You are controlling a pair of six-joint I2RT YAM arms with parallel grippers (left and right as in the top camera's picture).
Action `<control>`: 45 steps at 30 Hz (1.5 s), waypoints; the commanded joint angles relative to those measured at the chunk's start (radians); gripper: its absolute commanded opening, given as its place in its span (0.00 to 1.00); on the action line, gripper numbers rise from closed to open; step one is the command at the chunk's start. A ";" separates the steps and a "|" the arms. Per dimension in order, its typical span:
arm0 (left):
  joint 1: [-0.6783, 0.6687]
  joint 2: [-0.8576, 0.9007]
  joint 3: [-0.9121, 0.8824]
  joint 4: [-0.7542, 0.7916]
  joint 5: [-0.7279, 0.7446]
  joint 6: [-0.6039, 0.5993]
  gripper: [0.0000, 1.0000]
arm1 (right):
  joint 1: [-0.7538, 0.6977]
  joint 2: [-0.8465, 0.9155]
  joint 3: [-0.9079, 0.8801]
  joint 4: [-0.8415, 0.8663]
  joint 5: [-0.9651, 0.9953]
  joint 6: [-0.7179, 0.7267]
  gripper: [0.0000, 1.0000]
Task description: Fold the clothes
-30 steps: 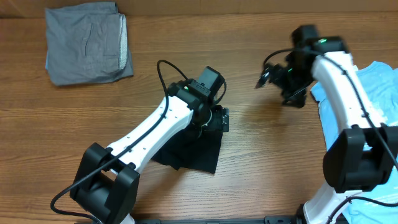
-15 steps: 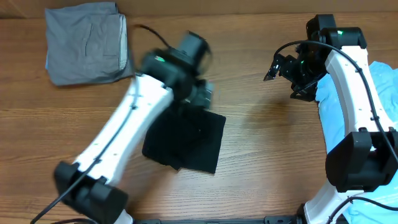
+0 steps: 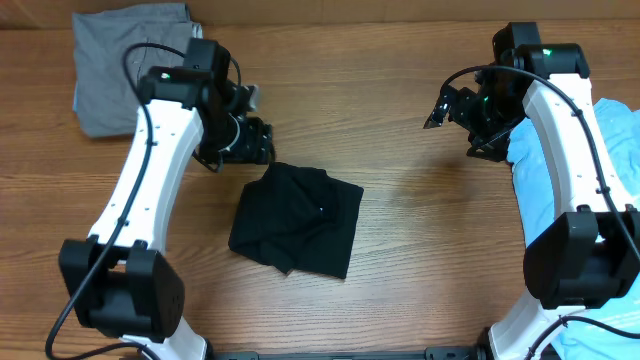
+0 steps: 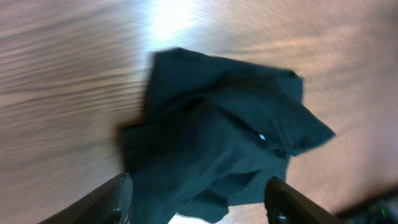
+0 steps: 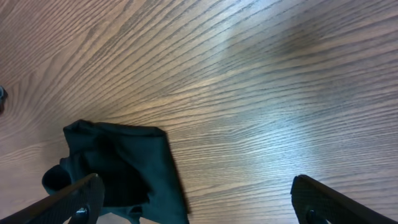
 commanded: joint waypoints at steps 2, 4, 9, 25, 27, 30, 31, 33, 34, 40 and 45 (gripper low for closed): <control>-0.002 0.050 -0.068 0.051 0.190 0.167 0.76 | 0.002 -0.011 0.020 0.003 -0.006 -0.024 1.00; -0.003 0.074 -0.087 0.075 0.196 0.170 0.76 | 0.002 -0.011 0.020 -0.001 -0.005 -0.024 1.00; -0.004 0.111 -0.109 0.137 0.193 0.189 0.75 | 0.002 -0.011 0.020 -0.003 -0.005 -0.027 1.00; -0.060 0.152 -0.109 0.102 0.195 0.210 0.06 | 0.002 -0.011 0.020 -0.003 -0.005 -0.027 1.00; -0.067 0.152 -0.109 0.082 0.195 0.210 0.04 | 0.002 -0.011 0.020 0.000 -0.005 -0.027 1.00; -0.075 0.151 -0.109 0.050 0.196 0.210 0.04 | 0.002 -0.011 0.020 0.000 -0.005 -0.027 1.00; -0.075 0.147 -0.108 0.033 0.201 0.210 0.04 | 0.002 -0.011 0.020 0.000 -0.005 -0.027 1.00; -0.075 0.136 -0.108 0.006 0.225 0.211 0.04 | 0.002 -0.011 0.020 0.000 -0.005 -0.027 1.00; -0.077 0.127 -0.108 -0.005 0.243 0.211 0.04 | 0.002 -0.011 0.020 0.001 -0.005 -0.027 1.00; -0.130 0.043 -0.108 -0.028 0.332 0.210 0.04 | 0.002 -0.011 0.020 0.013 -0.006 -0.027 1.00; -0.225 -0.004 -0.108 -0.051 0.332 0.162 0.04 | 0.002 -0.011 0.020 0.016 -0.006 -0.027 1.00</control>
